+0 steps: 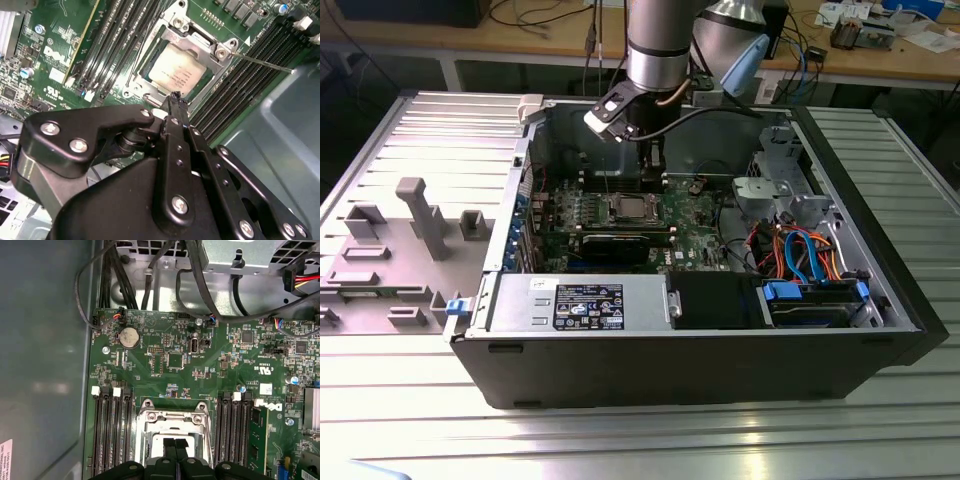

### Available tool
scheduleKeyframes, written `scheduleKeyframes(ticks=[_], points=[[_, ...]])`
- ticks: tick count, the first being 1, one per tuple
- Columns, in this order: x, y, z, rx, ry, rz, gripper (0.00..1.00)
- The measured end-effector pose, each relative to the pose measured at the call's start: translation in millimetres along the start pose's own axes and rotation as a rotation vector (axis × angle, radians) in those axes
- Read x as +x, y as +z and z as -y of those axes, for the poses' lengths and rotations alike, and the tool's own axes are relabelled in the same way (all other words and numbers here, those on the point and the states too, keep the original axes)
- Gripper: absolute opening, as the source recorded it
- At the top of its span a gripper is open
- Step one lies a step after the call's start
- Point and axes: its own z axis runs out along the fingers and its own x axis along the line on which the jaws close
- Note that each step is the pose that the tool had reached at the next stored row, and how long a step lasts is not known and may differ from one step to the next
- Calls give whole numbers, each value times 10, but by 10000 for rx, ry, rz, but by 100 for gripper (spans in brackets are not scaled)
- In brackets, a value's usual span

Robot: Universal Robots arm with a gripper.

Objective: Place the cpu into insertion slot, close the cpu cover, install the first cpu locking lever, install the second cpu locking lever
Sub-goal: 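Close the cpu cover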

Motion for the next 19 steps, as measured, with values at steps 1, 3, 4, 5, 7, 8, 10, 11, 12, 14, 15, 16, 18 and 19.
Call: scheduleKeyframes(ticks=[1, 3, 4, 5, 7, 8, 10, 11, 12, 14, 15, 16, 18, 19], points=[[0, 0, 0, 0, 0, 0, 11], [0, 0, 0, 0, 0, -1, 11], [0, 0, 10, 2, 1, -1, 11], [0, 3, 16, 1, 1, -2, 11], [3, 25, 63, 8, -15, -1, 11], [5, 35, 84, 11, -21, 0, 11], [8, 61, 133, 16, -38, -1, 11], [10, 74, 157, 19, -45, -2, 11], [12, 84, 180, 23, -50, -1, 11], [16, 107, 228, 33, -62, -2, 11], [17, 118, 253, 41, -69, -3, 11], [19, 125, 279, 54, -70, -2, 11], [22, 146, 324, 77, -73, -6, 11], [24, 166, 349, 90, -73, -6, 11]])
